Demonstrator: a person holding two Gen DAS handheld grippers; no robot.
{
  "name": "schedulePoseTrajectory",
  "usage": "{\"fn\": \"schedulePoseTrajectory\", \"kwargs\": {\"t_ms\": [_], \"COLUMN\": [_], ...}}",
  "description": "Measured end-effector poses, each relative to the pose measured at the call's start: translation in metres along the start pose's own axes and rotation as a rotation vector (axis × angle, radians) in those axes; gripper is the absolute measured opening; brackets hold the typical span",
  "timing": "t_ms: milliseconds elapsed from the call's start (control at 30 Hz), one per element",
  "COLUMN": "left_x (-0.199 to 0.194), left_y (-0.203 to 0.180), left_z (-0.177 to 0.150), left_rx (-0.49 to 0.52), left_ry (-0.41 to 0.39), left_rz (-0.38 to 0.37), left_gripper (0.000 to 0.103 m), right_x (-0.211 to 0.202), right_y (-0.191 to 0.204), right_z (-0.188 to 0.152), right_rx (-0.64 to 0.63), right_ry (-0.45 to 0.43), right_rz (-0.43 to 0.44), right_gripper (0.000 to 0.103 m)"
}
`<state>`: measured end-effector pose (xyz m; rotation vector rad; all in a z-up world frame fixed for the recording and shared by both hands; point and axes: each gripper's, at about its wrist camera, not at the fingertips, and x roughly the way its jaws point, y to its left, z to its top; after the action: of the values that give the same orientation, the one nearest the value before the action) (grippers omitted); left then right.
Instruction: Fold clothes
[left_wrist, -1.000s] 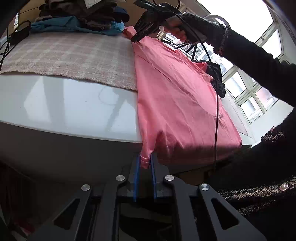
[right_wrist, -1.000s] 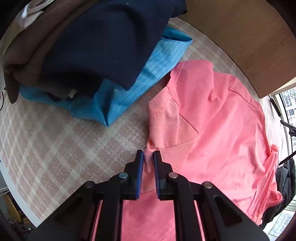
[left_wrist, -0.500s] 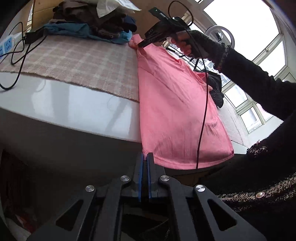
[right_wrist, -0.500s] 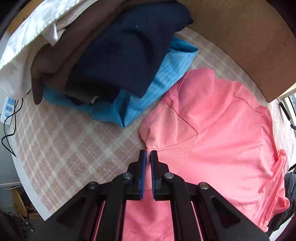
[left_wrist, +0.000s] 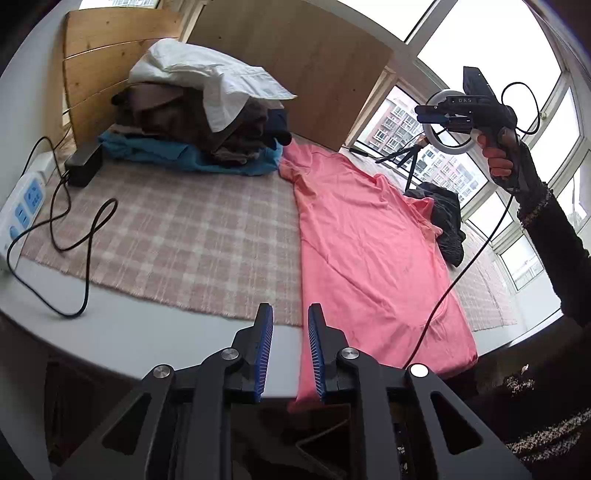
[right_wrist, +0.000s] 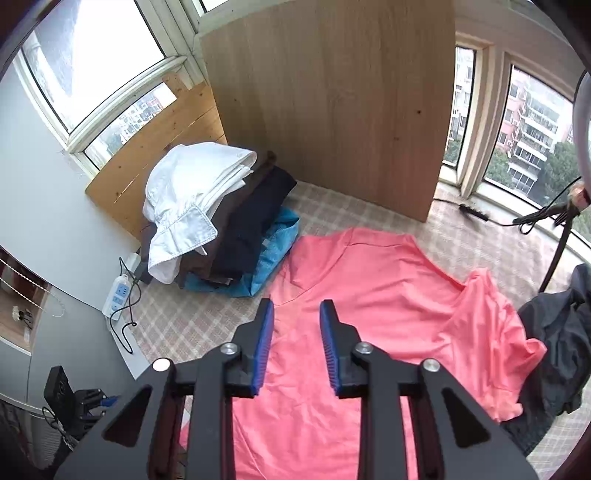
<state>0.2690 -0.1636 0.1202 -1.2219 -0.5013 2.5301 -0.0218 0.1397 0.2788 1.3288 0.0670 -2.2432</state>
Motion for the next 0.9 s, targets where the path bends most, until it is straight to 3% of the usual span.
{"fn": "schedulePoseTrajectory", "kwargs": {"t_ms": [200,333,467,600,700,767,900], "left_x": [0.081,0.134,0.183,0.223,0.242,0.252,0.27], "left_y": [-0.042,-0.056,-0.048,-0.025,-0.011,-0.006,-0.001], "left_z": [0.071,0.106,0.131,0.141,0.144,0.147,0.154], "left_rx": [0.07,0.043,-0.054,-0.15,-0.223,-0.248,-0.272], "left_ry": [0.005,0.008,0.03,0.078,0.094,0.093,0.097], "left_rz": [0.009,0.047,0.123,0.193,0.197,0.201,0.214], "left_gripper": [0.02,0.025,0.025,0.025,0.025,0.025,0.026], "right_x": [0.018,0.092,0.175,0.237,0.27,0.287,0.32], "right_y": [-0.024,-0.047,-0.076,-0.088,-0.073,-0.055,-0.023], "right_z": [0.011,0.025,0.043,0.066,0.08,0.085,0.082], "right_rx": [-0.155,-0.274,-0.338,-0.316,-0.334,-0.383,-0.471], "right_ry": [0.026,0.101,0.183,0.222,0.25,0.266,0.323], "right_rz": [-0.08,-0.179,-0.192,-0.048,0.111,0.202,0.295], "right_gripper": [0.031,0.034,0.034,0.034,0.036,0.046,0.05]}}
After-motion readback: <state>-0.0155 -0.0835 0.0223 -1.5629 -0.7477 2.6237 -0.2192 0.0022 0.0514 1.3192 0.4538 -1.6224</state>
